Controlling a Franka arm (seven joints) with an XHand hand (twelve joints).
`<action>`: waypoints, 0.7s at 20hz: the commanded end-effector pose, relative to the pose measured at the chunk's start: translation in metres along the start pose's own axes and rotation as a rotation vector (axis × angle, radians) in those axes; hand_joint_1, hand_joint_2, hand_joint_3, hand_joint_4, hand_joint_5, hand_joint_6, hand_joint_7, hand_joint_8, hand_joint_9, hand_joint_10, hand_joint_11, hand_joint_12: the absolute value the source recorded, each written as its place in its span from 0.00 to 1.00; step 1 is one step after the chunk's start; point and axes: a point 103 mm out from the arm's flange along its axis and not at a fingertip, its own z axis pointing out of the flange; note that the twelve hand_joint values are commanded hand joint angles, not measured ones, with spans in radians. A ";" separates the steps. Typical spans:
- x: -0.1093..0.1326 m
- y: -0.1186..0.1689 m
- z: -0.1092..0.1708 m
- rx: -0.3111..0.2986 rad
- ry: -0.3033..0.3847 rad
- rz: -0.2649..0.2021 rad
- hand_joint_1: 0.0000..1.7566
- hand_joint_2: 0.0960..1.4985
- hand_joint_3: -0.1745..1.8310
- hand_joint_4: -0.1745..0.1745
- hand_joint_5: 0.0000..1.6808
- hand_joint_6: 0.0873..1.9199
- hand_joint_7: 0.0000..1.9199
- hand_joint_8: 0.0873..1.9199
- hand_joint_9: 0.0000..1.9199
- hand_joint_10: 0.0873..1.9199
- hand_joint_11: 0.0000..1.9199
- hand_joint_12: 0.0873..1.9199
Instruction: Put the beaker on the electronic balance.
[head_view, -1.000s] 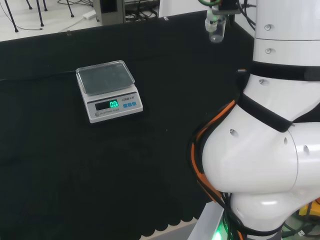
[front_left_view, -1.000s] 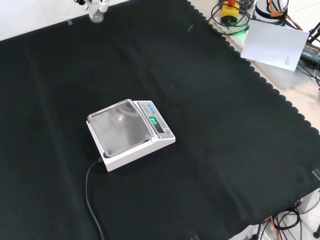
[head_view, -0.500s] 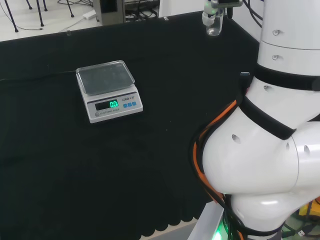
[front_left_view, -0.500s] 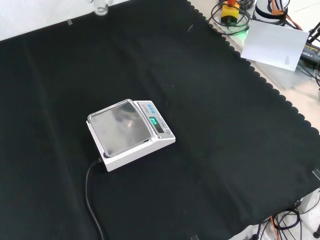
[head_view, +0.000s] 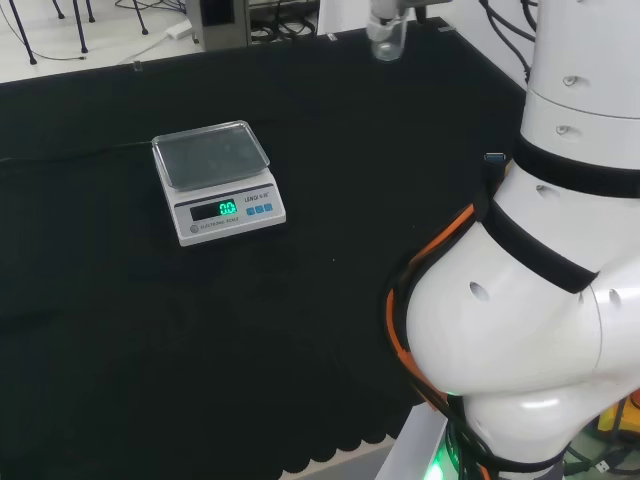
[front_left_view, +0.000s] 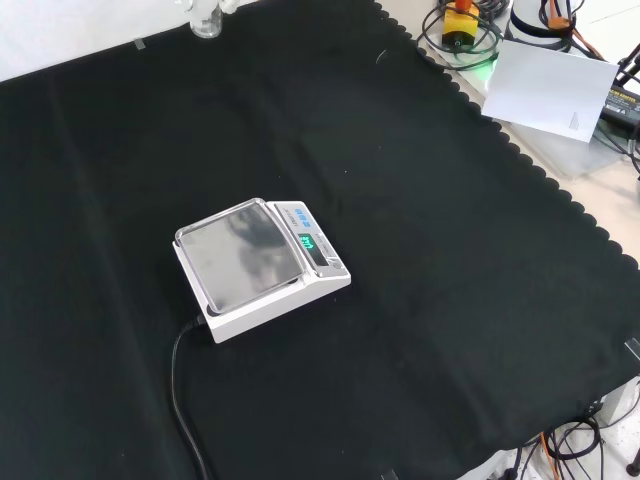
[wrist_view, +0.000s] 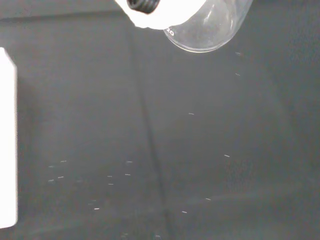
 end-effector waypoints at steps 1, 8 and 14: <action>0.061 0.004 -0.003 -0.018 -0.038 -0.149 0.86 0.72 0.00 0.00 0.62 0.43 0.49 0.46 0.59 0.55 0.63 0.34; 0.132 0.014 0.009 -0.008 -0.040 -0.276 0.86 0.72 0.00 0.00 0.62 0.42 0.49 0.46 0.60 0.54 0.63 0.35; 0.182 0.019 0.018 0.006 -0.043 -0.364 0.86 0.72 0.00 0.00 0.62 0.42 0.49 0.46 0.60 0.53 0.62 0.36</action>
